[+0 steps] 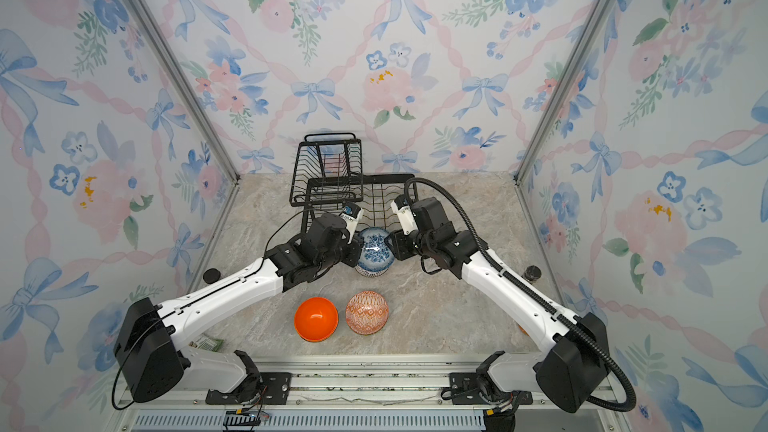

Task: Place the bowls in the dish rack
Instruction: 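Carry the blue bowl toward the right gripper while the right gripper reaches for its rim, then grasp the blue bowl rim with the right gripper and open the left gripper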

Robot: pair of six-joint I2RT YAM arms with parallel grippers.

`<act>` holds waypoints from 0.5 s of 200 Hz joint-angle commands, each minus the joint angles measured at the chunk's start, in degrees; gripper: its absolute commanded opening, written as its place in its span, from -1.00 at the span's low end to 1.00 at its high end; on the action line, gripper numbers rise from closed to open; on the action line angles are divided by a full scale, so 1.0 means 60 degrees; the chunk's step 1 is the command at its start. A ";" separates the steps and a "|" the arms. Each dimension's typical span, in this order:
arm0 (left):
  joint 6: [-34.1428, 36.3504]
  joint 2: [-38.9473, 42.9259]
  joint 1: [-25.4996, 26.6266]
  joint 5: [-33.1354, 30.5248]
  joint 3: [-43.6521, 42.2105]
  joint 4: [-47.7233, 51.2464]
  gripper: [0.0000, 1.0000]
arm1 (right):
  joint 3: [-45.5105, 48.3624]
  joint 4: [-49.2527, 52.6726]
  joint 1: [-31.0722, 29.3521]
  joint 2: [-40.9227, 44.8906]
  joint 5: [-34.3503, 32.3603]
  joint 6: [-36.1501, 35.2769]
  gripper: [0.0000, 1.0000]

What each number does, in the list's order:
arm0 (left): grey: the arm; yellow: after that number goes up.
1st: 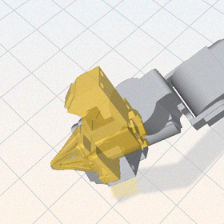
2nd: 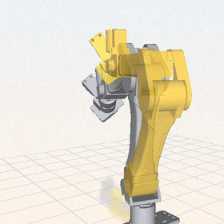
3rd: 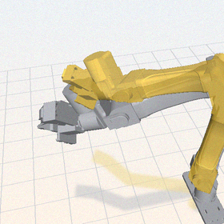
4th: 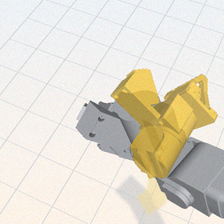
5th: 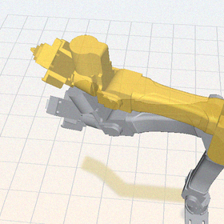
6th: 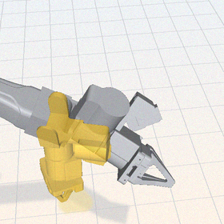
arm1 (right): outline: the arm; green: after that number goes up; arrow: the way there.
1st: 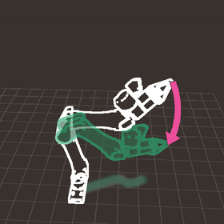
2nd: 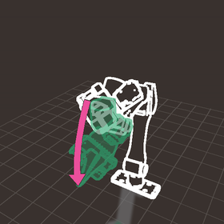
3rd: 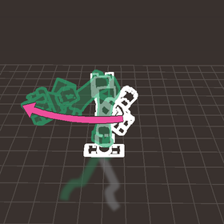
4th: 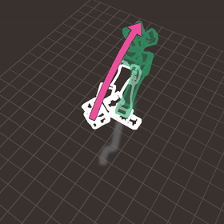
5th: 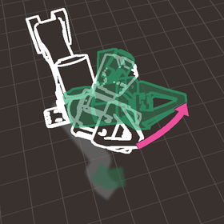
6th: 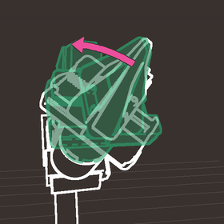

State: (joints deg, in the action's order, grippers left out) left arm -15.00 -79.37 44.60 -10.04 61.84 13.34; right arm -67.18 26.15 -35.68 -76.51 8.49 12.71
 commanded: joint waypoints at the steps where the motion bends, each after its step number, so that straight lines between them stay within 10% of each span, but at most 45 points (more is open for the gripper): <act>1: 0.0011 0.0047 0.0052 0.0044 0.0392 -0.0550 -1.00 | -0.0325 0.0301 -0.0103 -0.0095 -0.0313 0.0024 -0.28; 100: -0.0019 0.0076 0.0147 0.0092 0.0467 -0.0540 -1.00 | -0.0449 0.0537 -0.0205 -0.0296 -0.0649 -0.0020 -0.97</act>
State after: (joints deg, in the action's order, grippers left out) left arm -15.03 -79.37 45.04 -10.39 62.17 13.47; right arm -67.83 27.88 -36.60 -77.76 5.15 11.81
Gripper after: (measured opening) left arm 0.060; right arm 0.118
